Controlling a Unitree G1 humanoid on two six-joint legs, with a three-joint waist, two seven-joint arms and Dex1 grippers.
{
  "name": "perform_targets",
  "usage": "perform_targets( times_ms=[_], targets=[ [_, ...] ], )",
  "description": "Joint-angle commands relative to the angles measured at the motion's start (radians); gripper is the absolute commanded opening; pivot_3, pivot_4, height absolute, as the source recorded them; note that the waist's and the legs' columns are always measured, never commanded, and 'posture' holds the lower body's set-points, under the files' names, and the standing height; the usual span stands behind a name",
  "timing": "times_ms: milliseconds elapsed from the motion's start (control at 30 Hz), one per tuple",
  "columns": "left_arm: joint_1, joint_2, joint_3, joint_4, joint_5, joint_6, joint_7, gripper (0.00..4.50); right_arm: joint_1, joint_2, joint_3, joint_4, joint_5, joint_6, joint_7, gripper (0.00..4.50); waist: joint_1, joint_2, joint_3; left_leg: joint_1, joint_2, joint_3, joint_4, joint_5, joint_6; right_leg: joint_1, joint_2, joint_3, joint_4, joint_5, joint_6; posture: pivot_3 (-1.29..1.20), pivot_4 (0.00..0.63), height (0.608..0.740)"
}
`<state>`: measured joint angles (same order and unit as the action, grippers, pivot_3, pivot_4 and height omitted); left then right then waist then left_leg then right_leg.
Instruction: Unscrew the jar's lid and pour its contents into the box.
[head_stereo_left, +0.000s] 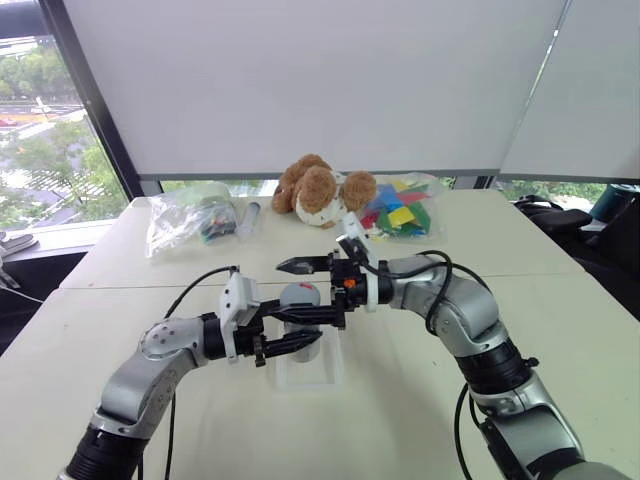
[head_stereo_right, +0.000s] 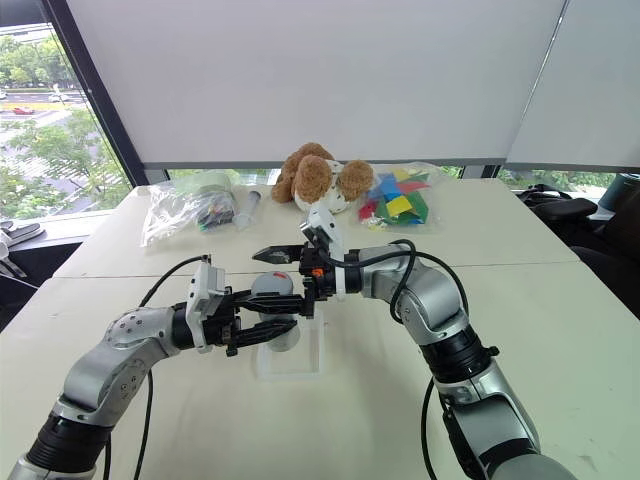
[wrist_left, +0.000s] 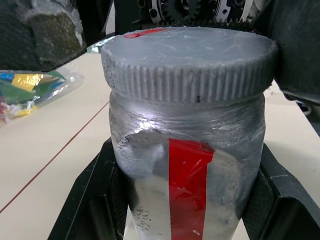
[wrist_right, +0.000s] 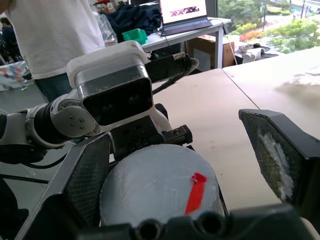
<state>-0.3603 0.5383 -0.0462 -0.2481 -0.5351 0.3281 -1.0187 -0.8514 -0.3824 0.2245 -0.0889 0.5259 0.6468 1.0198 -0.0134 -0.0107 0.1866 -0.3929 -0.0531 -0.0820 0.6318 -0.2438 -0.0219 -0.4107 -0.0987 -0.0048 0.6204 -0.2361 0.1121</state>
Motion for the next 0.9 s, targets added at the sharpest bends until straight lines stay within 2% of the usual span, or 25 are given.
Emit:
perform_targets(
  times_ms=[33, 667, 800, 900],
  targets=[
    [-0.004, 0.001, 0.012, -0.046, -0.017, -0.008, -0.004, 2.2, 0.003, -0.043, -0.062, 0.013, 0.0, -0.021, 0.015, 4.45, 0.0, 0.0, 0.0, 0.0, 0.0, 0.0, 0.0, 0.0, 0.0, 0.0, 0.0, 0.0, 0.0, 0.0, 0.0, 0.0, 0.15, 0.74],
    [-0.007, 0.007, 0.015, -0.045, -0.017, -0.007, -0.006, 2.2, 0.073, -0.13, -0.122, -0.034, 0.09, 0.014, 0.092, 4.45, 0.001, 0.0, 0.0, 0.0, 0.0, 0.0, 0.0, 0.0, 0.0, 0.0, 0.0, 0.0, 0.0, 0.0, 0.0, 0.0, 0.15, 0.74],
    [-0.002, 0.009, 0.018, -0.047, -0.018, -0.005, -0.007, 2.2, 0.056, -0.127, -0.152, -0.088, 0.168, 0.065, 0.105, 4.45, 0.001, 0.0, 0.0, 0.0, 0.0, 0.0, 0.0, 0.0, 0.0, 0.0, 0.0, 0.0, 0.0, 0.0, 0.0, 0.0, 0.15, 0.74],
    [0.0, 0.011, 0.017, -0.048, -0.02, -0.005, -0.009, 2.2, 0.039, -0.109, -0.129, -0.118, 0.167, 0.087, 0.081, 4.45, 0.0, 0.0, 0.0, 0.0, 0.0, 0.0, 0.0, 0.0, 0.0, 0.0, 0.0, 0.0, 0.0, 0.0, 0.0, 0.0, 0.15, 0.74]
  ],
)
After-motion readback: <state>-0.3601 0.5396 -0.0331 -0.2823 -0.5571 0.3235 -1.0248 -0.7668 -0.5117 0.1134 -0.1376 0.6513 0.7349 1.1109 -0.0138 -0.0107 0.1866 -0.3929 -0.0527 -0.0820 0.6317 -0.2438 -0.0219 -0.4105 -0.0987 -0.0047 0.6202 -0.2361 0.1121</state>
